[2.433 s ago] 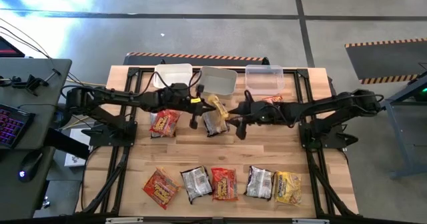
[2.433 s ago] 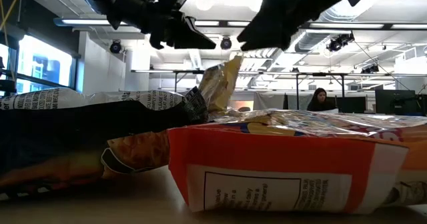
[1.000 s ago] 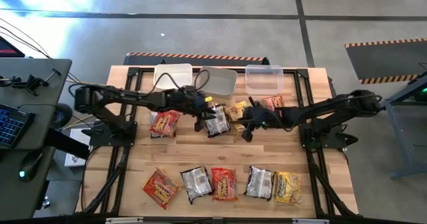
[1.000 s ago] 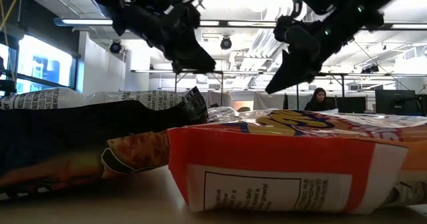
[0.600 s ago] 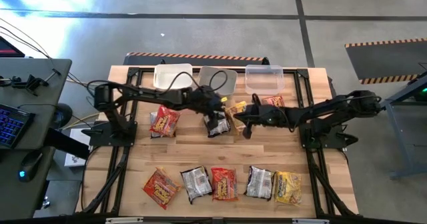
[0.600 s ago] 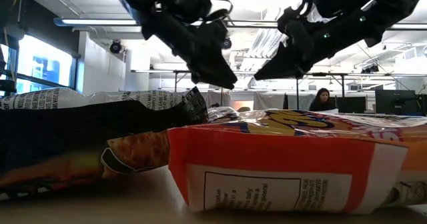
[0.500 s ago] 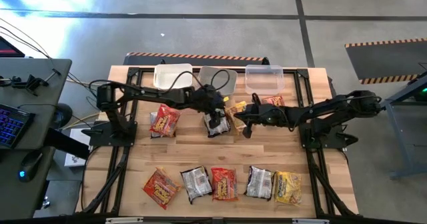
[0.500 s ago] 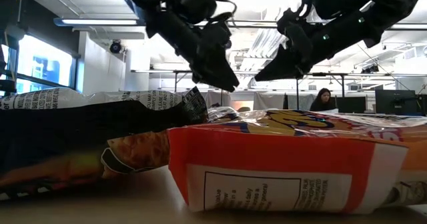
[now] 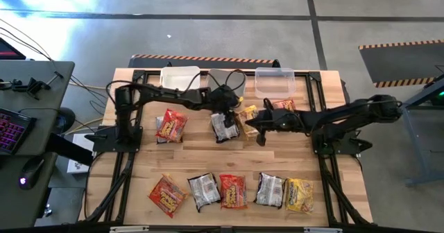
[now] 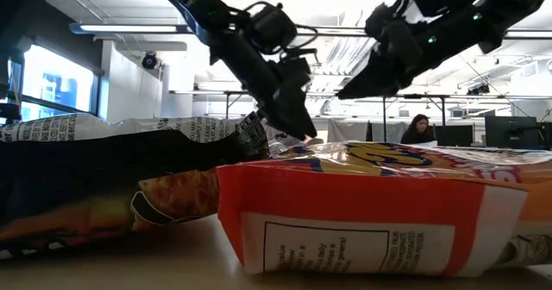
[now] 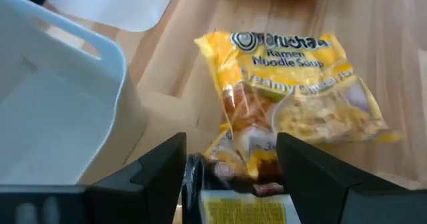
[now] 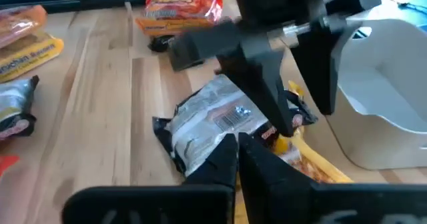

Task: Sort Maruchan noodles
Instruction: Put the yellow noodle pack into the transparent bin

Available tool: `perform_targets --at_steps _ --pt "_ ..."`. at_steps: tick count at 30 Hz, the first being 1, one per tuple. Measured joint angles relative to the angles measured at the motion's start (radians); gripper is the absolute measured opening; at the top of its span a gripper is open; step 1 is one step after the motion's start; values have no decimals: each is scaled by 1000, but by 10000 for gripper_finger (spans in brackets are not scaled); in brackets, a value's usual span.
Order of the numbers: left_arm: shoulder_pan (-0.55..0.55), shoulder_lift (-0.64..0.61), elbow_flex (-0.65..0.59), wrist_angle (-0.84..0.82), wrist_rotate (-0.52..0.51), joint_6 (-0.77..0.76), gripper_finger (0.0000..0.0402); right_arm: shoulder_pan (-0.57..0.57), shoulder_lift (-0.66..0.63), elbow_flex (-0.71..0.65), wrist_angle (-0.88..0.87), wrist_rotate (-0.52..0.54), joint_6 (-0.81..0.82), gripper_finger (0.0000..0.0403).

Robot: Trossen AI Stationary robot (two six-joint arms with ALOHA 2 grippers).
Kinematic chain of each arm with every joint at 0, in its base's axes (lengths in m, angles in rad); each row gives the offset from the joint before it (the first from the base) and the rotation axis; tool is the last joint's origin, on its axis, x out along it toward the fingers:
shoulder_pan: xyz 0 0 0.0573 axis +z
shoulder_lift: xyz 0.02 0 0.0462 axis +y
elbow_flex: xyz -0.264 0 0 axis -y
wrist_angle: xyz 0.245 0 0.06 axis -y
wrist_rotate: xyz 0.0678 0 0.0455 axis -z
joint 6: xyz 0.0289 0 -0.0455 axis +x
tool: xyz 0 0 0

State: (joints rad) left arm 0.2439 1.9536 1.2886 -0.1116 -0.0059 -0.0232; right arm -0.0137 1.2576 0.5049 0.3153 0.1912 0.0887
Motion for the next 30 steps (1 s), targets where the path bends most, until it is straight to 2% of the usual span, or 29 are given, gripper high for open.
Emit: perform_targets --at_steps 4,10,16,20,28,30 --pt "-2 64 70 -1 26 22 225 21 -42 -6 -3 16 0 0" --pt "-10 147 173 -102 27 39 225 50 -84 -16 -34 50 4 0" --pt "-11 199 220 -140 31 115 217 56 -102 -16 -45 52 9 0" --pt "-17 199 221 -154 34 172 175 56 -108 -16 -58 45 16 0" --pt "-18 192 221 -156 51 291 32 56 -121 -16 -74 47 22 0" --pt "-18 189 221 -158 53 317 9 58 -145 -16 -111 78 45 0"
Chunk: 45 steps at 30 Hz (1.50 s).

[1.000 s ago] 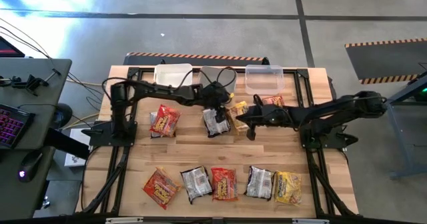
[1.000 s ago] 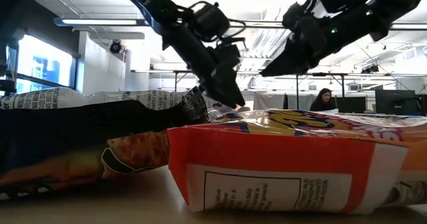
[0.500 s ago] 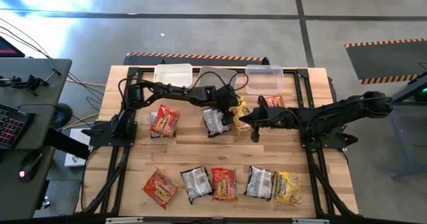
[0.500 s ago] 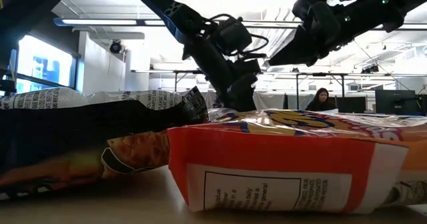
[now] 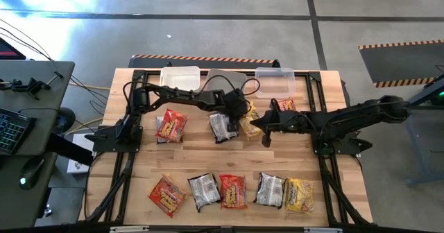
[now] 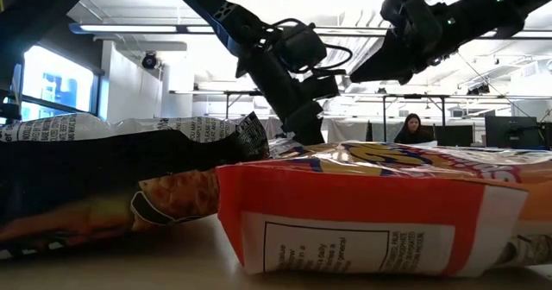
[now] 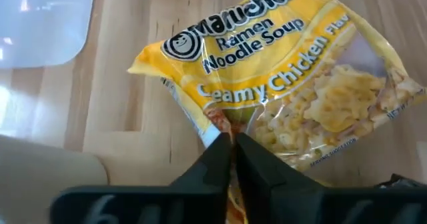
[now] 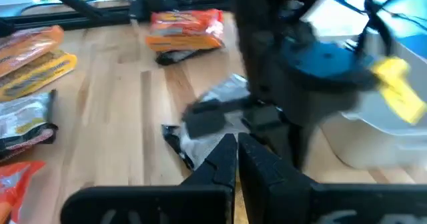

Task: Sort Maruchan noodles
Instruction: Put the yellow noodle pack into the transparent bin

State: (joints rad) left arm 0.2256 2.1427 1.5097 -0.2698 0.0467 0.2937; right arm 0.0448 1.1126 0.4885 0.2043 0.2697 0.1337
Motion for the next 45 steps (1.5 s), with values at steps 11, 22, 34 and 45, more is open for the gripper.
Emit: perform_targets --at_steps 11,22,34,45 --pt "-5 -113 -2 -24 28 58 1 27 -192 -165 -88 88 185 0" --pt "-50 -203 -2 -45 33 76 0 -49 -188 -423 323 14 306 80" --pt "-92 -311 -2 -39 28 51 0 -172 -132 -422 582 -222 115 257" --pt "-109 -375 -2 -17 15 39 0 -243 14 -402 814 -336 222 259"
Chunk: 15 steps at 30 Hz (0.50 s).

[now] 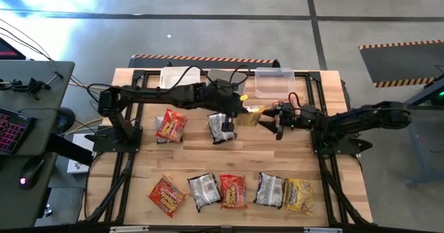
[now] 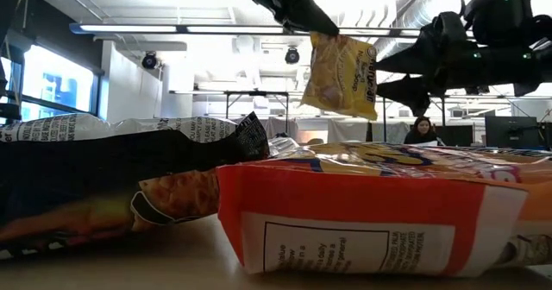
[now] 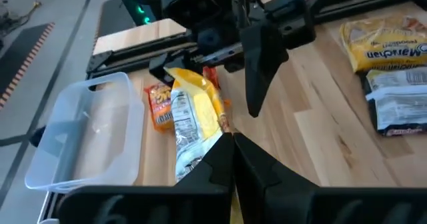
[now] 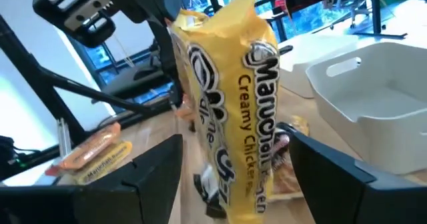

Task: Sort Maruchan noodles
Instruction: Put the yellow noodle pack into the transparent bin

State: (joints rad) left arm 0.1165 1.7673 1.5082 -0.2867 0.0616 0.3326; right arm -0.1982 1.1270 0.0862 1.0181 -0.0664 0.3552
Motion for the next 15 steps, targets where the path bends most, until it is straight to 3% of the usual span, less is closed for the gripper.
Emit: perform_targets --at_steps 6,10,15 --pt "-1 -1 0 18 -2 -10 0 0 118 95 6 -9 -32 259" --pt "-1 -1 0 19 -3 -14 0 0 190 149 53 -82 -75 258" --pt "-1 -25 0 21 -3 -16 0 2 247 180 118 -119 -80 223"
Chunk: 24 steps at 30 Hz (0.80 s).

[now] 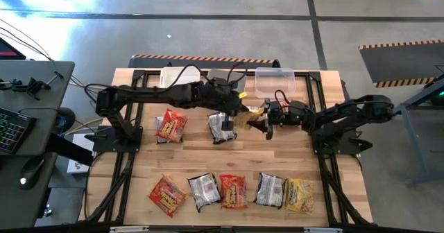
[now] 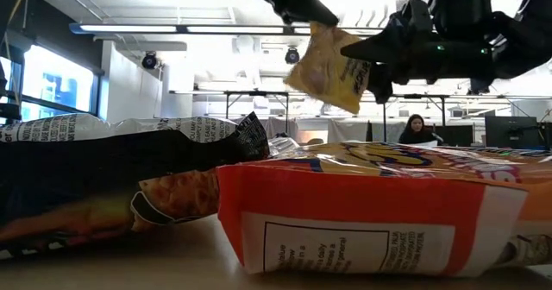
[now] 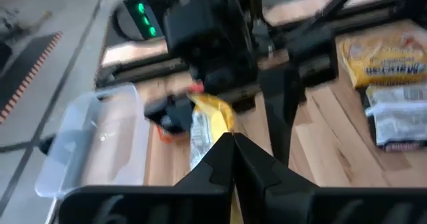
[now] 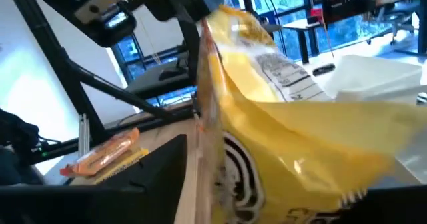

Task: Sort Maruchan noodles
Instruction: Put the yellow noodle pack into the transparent bin

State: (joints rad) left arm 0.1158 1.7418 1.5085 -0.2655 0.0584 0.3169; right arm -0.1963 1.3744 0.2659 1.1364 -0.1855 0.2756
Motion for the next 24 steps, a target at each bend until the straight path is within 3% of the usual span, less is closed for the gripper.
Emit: perform_targets --at_steps 9,15,21,24 --pt "2 -54 0 -18 0 -19 0 0 19 -3 99 -1 -15 82" --pt "10 -93 -42 -14 1 -45 0 0 18 -3 96 -1 -13 14" --pt "38 -144 -236 69 20 -99 0 0 10 -3 53 -5 15 14" --pt "55 -143 -315 81 34 -152 1 0 -27 -2 -99 -17 65 25"
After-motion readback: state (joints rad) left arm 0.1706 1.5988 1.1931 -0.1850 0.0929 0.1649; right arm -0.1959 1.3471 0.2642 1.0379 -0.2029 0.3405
